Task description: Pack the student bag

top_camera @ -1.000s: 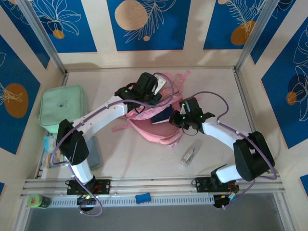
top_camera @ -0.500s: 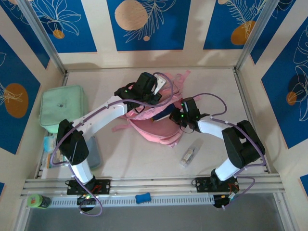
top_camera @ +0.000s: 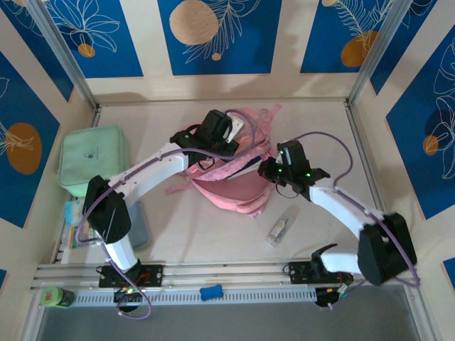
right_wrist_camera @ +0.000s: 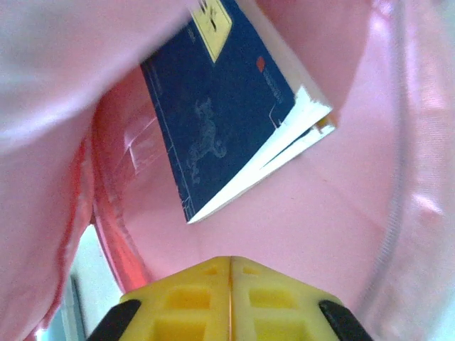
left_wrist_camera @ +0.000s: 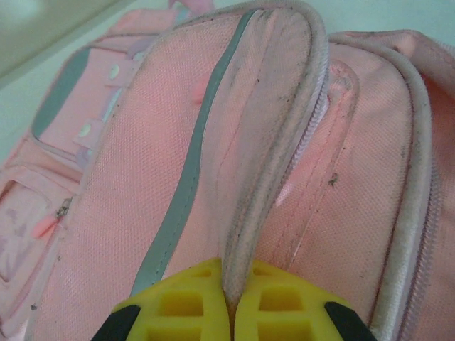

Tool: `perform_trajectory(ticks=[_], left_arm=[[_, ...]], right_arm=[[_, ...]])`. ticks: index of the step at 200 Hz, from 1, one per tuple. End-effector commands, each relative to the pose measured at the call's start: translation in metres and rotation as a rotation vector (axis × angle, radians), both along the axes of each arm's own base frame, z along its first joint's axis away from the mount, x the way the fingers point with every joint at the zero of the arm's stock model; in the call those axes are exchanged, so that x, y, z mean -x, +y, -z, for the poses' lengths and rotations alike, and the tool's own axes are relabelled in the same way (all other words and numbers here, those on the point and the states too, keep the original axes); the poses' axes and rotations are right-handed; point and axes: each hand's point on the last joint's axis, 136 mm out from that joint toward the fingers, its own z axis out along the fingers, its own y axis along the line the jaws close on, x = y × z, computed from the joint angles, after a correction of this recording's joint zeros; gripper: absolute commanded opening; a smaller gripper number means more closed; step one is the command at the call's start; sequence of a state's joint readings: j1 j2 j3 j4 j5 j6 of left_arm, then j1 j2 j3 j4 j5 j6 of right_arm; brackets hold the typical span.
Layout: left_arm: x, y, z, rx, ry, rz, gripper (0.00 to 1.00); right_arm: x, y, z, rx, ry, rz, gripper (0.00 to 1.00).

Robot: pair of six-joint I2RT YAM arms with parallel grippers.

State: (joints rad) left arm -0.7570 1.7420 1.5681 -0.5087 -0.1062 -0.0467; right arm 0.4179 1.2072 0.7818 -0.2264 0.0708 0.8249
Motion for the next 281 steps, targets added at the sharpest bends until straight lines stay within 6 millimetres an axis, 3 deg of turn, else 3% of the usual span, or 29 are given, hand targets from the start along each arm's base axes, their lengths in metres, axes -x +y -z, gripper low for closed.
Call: perform_trajectory(ticks=[1, 33, 55, 79, 101, 142, 177, 215, 281], left_arm=[[0.004, -0.013, -0.007, 0.130, 0.045, -0.009, 0.00], [0.027, -0.023, 0.008, 0.250, 0.182, 0.004, 0.22], [0.041, -0.013, 0.003, 0.333, 0.204, -0.021, 0.42], [0.052, 0.019, 0.004, 0.379, 0.206, -0.110, 0.53], [0.051, 0.067, 0.026, 0.387, 0.237, -0.276, 0.59], [0.040, 0.155, 0.088, 0.442, 0.385, -0.616, 0.63], [0.019, 0.186, 0.117, 0.501, 0.414, -0.729, 0.65], [-0.014, 0.203, 0.138, 0.578, 0.435, -0.816, 0.62], [-0.053, 0.179, 0.147, 0.784, 0.454, -0.779, 0.51]], right_arm=[[0.034, -0.032, -0.008, 0.139, 0.020, 0.016, 0.16], [0.055, -0.026, -0.020, 0.138, 0.058, -0.079, 0.20], [0.068, -0.002, -0.016, 0.109, 0.106, -0.196, 0.21], [0.082, 0.022, -0.002, 0.128, 0.165, -0.289, 0.21], [0.092, 0.046, 0.011, 0.110, 0.210, -0.349, 0.21], [0.104, 0.087, 0.031, 0.081, 0.258, -0.412, 0.22], [0.106, 0.097, 0.046, 0.115, 0.284, -0.418, 0.22], [0.109, 0.102, 0.053, 0.118, 0.296, -0.419, 0.22], [0.111, 0.106, 0.065, 0.100, 0.313, -0.428, 0.22]])
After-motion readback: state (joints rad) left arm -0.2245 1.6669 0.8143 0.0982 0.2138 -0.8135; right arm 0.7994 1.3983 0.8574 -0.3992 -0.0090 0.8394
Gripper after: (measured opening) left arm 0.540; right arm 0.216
